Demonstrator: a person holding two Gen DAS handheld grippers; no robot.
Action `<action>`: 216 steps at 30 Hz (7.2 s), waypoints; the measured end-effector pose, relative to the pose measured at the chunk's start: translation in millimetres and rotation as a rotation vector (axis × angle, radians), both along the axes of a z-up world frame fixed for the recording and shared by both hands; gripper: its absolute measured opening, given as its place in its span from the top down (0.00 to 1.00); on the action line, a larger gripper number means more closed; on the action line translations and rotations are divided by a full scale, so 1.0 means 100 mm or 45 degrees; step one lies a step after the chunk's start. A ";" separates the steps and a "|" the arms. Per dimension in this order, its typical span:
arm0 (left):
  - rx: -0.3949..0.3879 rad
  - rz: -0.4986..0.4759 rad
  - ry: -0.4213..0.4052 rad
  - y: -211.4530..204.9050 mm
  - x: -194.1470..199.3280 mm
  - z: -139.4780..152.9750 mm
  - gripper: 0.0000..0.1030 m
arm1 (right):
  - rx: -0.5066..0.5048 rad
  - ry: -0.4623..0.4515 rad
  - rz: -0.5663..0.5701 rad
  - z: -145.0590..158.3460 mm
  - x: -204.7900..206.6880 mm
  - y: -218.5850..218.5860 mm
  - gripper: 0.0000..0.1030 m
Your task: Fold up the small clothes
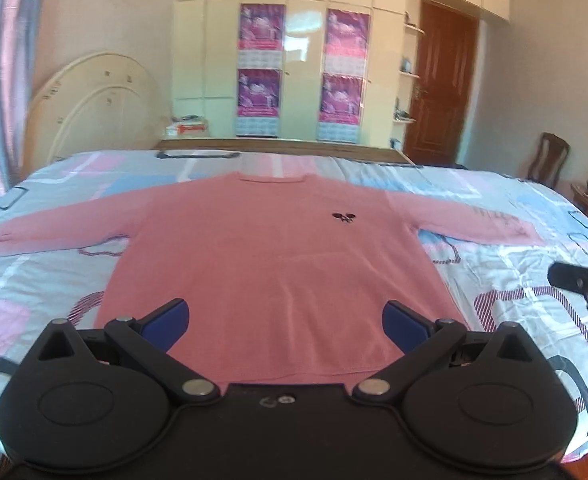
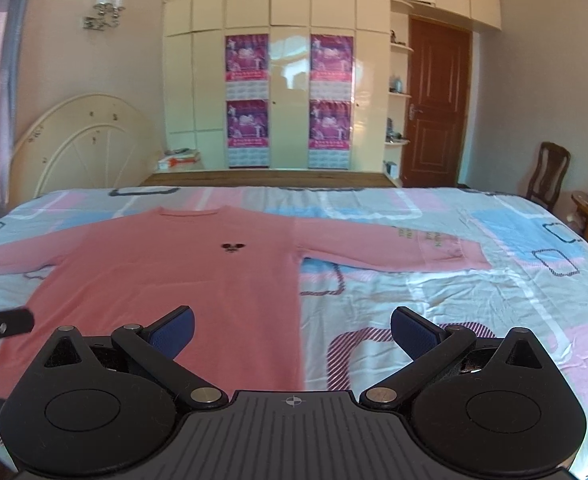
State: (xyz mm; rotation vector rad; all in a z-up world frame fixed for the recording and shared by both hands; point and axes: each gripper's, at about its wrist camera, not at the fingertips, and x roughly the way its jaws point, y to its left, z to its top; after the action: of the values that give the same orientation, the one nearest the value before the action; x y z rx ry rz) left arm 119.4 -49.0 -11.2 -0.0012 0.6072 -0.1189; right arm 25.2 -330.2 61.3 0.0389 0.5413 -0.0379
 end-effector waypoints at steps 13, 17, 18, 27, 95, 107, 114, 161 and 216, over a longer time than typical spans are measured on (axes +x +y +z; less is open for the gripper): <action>0.046 0.084 -0.021 -0.50 1.15 -0.29 0.01 | 0.027 0.078 -0.130 -0.37 1.32 -0.94 0.00; 0.075 0.069 -0.011 -0.71 1.47 -0.37 0.01 | 0.078 0.054 -0.175 -0.43 1.62 -1.33 0.00; 0.083 0.056 0.015 -0.77 1.56 -0.40 0.02 | 0.087 0.054 -0.194 -0.46 1.69 -1.43 0.00; 0.135 0.037 0.083 -1.12 2.11 -0.66 0.03 | 0.129 0.120 -0.408 -0.87 2.26 -2.36 0.31; -0.074 0.143 0.277 1.04 2.96 -0.86 0.17 | -0.033 0.209 0.490 -1.70 3.67 1.56 0.65; -0.215 -0.219 0.354 -0.17 3.59 -1.13 0.35 | 0.067 0.200 0.109 -1.58 3.43 0.75 0.90; -0.215 -0.205 0.385 -0.45 3.82 -1.28 0.93 | 0.090 0.200 -0.065 -1.47 3.08 0.14 0.90; -0.225 0.101 0.158 0.91 3.60 -1.32 0.94 | 0.137 0.238 -0.095 -1.43 3.19 -0.15 0.90; -0.015 -0.142 0.196 0.19 3.34 -1.32 0.88 | -0.040 0.360 0.188 -1.48 3.36 0.15 0.92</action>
State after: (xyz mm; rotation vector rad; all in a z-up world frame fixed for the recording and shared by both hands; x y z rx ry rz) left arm 453.4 -30.1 -143.3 0.0122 0.7602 -0.2324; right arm 361.2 -314.7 -86.9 -0.0375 0.8245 0.0933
